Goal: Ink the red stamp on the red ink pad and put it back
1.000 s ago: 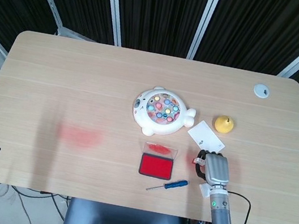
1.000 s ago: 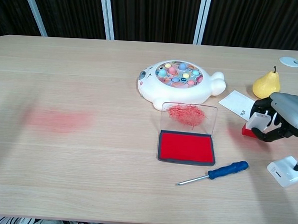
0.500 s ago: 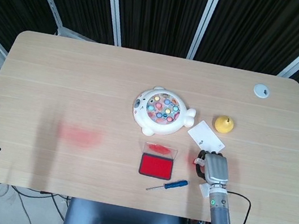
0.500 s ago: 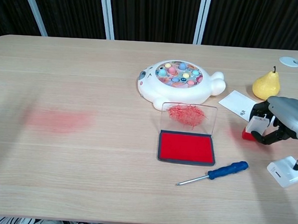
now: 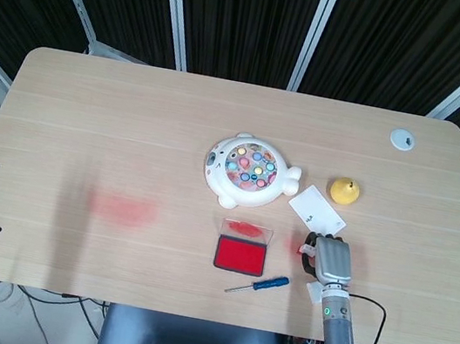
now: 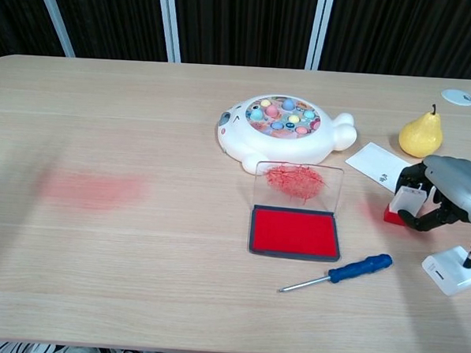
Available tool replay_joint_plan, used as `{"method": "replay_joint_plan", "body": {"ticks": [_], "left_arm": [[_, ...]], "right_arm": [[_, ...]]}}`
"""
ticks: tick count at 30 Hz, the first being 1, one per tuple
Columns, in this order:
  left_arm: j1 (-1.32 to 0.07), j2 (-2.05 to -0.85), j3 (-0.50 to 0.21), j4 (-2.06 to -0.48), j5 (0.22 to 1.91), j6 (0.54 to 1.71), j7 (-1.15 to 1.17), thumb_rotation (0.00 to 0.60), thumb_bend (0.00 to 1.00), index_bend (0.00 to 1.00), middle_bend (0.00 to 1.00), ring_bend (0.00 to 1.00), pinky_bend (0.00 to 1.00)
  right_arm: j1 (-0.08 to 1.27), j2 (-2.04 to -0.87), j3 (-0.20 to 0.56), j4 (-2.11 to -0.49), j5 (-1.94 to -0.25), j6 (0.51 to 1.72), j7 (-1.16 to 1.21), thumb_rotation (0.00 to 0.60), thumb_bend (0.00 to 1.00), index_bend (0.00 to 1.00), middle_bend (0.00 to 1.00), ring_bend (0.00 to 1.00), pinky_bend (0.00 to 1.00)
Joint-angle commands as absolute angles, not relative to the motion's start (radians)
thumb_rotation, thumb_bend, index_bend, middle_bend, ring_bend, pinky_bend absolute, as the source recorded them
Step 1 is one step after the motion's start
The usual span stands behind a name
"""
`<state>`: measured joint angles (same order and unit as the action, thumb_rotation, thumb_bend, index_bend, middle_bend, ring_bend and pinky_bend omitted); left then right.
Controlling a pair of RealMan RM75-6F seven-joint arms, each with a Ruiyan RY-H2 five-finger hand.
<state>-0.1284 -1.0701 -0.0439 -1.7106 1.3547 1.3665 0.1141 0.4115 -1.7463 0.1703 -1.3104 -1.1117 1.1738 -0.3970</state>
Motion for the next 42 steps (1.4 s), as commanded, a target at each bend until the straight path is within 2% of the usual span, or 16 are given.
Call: {"method": "replay_joint_plan", "body": {"ticks": [1,14,25,42], "left_arm": [[-0.129,-1.070,-0.044,-1.710,1.355,1.367,0.114,0.600,0.04,0.00,0.00,0.00,0.00],[-0.129,-1.070,-0.045,-1.709,1.354,1.366,0.116,0.600,0.04,0.00,0.00,0.00,0.00],[-0.129,-1.070,-0.045,-1.710,1.353,1.366,0.117,0.600,0.04,0.00,0.00,0.00,0.00],[-0.129,-1.069,-0.046,-1.712,1.351,1.364,0.118,0.600,0.04,0.00,0.00,0.00,0.00]], "right_arm": [[0.411,-1.747,0.170,-1.309,-1.109,1.172,-0.399,0.600,0.45,0.78,0.55,0.41,0.39],[0.410,-1.747,0.173,-1.309,-1.094,1.164,-0.410,0.600,0.43,0.74,0.52,0.39,0.38],[0.411,-1.738,0.174,-1.324,-1.070,1.152,-0.431,0.600,0.39,0.63,0.46,0.36,0.36],[0.414,-1.730,0.174,-1.344,-1.049,1.146,-0.450,0.600,0.36,0.54,0.40,0.34,0.35]]}}
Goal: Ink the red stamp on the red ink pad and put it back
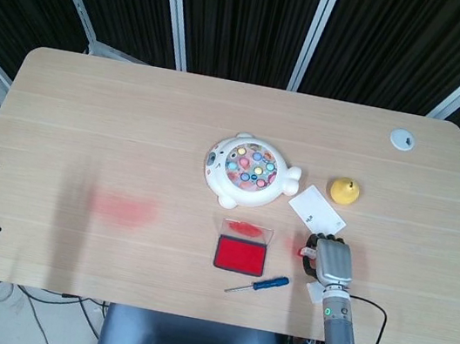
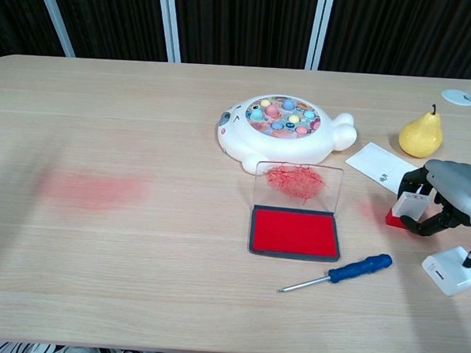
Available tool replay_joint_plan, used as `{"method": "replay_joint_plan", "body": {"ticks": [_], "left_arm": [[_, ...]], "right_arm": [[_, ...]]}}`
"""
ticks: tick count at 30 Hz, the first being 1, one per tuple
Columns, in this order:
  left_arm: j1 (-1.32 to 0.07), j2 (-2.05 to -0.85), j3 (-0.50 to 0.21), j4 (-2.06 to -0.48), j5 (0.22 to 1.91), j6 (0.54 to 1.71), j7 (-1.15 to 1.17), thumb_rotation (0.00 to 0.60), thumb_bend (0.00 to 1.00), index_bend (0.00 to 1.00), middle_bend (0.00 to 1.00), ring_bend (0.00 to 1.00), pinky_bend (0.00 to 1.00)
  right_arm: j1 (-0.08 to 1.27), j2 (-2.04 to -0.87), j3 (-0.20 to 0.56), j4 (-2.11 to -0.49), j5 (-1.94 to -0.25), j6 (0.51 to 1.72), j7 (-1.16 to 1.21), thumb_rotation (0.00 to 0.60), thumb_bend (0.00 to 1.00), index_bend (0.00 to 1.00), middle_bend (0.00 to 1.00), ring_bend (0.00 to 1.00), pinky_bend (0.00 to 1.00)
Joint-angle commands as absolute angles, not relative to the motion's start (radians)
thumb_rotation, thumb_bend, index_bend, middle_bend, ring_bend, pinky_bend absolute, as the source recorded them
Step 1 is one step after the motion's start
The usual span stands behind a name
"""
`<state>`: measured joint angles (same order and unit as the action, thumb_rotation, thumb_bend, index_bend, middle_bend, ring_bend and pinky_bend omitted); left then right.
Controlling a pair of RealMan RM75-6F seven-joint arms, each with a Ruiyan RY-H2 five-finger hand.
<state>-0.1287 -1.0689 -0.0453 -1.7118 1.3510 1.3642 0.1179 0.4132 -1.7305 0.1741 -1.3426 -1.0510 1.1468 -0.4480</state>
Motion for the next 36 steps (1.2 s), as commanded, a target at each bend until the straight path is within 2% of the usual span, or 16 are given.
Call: {"method": "replay_joint_plan", "body": {"ticks": [1,18,22,30,36], "left_arm": [[-0.129,-1.069,-0.045,-1.712,1.351,1.364,0.118,0.600,0.04,0.00,0.00,0.00,0.00],[-0.128,-1.068,-0.045,-1.712,1.355,1.367,0.116,0.600,0.04,0.00,0.00,0.00,0.00],[-0.128,-1.068,-0.045,-1.711,1.357,1.367,0.114,0.600,0.04,0.00,0.00,0.00,0.00],[-0.127,-1.068,-0.045,-1.711,1.360,1.370,0.113,0.600,0.04,0.00,0.00,0.00,0.00],[-0.124,-1.068,-0.045,-1.709,1.370,1.380,0.104,0.600,0.04,0.00,0.00,0.00,0.00]], "right_arm": [[0.414,-1.729,0.174,-1.346,-1.048,1.147,-0.450,0.600,0.36,0.53,0.40,0.34,0.35],[0.414,-1.717,0.175,-1.373,-1.037,1.158,-0.466,0.600,0.33,0.40,0.30,0.29,0.34],[0.413,-1.709,0.173,-1.390,-1.036,1.162,-0.472,0.600,0.32,0.33,0.24,0.25,0.32],[0.403,-1.665,0.159,-1.464,-1.066,1.194,-0.489,0.600,0.27,0.27,0.15,0.17,0.27],[0.373,-1.573,0.122,-1.568,-1.135,1.256,-0.513,0.600,0.21,0.20,0.10,0.11,0.25]]}}
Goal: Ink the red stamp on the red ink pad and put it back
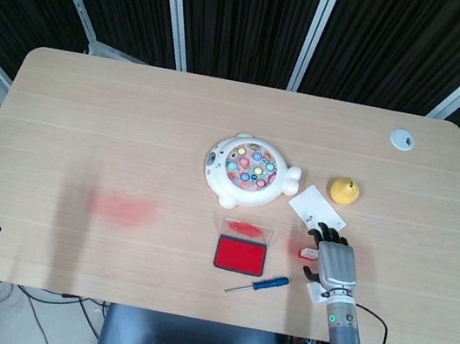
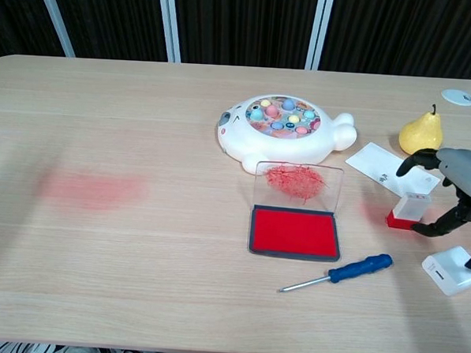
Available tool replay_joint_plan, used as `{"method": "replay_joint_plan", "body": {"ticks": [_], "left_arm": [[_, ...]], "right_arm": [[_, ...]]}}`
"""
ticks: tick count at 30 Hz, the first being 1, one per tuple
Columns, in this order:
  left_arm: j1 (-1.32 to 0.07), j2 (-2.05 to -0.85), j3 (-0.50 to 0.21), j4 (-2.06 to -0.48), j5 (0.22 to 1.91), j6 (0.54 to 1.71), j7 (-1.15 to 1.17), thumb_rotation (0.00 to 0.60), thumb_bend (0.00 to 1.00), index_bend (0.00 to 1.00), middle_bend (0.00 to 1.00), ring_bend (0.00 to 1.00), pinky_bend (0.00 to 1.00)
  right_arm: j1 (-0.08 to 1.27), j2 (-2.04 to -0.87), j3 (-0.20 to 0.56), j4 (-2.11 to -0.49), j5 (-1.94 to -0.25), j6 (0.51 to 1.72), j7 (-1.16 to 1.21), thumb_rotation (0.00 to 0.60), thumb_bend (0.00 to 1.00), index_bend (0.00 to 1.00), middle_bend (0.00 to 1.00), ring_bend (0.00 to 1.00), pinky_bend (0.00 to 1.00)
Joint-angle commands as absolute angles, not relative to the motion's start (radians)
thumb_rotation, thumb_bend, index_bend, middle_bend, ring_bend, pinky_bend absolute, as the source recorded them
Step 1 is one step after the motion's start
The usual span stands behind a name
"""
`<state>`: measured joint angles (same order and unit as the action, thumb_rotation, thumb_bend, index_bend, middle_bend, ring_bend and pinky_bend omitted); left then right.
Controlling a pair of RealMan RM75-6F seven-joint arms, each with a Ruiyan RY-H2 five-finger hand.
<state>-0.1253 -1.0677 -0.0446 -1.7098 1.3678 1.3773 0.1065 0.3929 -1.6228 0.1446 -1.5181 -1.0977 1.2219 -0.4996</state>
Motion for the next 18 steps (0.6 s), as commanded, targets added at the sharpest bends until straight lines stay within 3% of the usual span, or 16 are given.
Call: {"method": "replay_joint_plan", "body": {"ticks": [1,7,14,18], "left_arm": [[-0.124,-1.068,-0.045,-1.708,1.371,1.381,0.102,0.600,0.04,0.00,0.00,0.00,0.00],[-0.121,-1.070,-0.045,-1.701,1.384,1.393,0.097,0.600,0.04,0.00,0.00,0.00,0.00],[-0.116,-1.085,-0.044,-1.671,1.415,1.419,0.091,0.600,0.04,0.00,0.00,0.00,0.00],[-0.115,-1.098,-0.047,-1.659,1.415,1.427,0.099,0.600,0.04,0.00,0.00,0.00,0.00]], "right_arm": [[0.366,-1.553,0.114,-1.586,-1.148,1.268,-0.515,0.600,0.20,0.18,0.09,0.10,0.25],[0.308,-1.401,0.061,-1.718,-1.236,1.352,-0.525,0.600,0.11,0.01,0.00,0.00,0.21],[0.207,-1.243,-0.015,-1.751,-1.429,1.512,-0.443,0.600,0.08,0.00,0.00,0.00,0.20],[0.168,-1.230,-0.028,-1.704,-1.471,1.563,-0.354,0.600,0.08,0.00,0.00,0.00,0.20]]}}
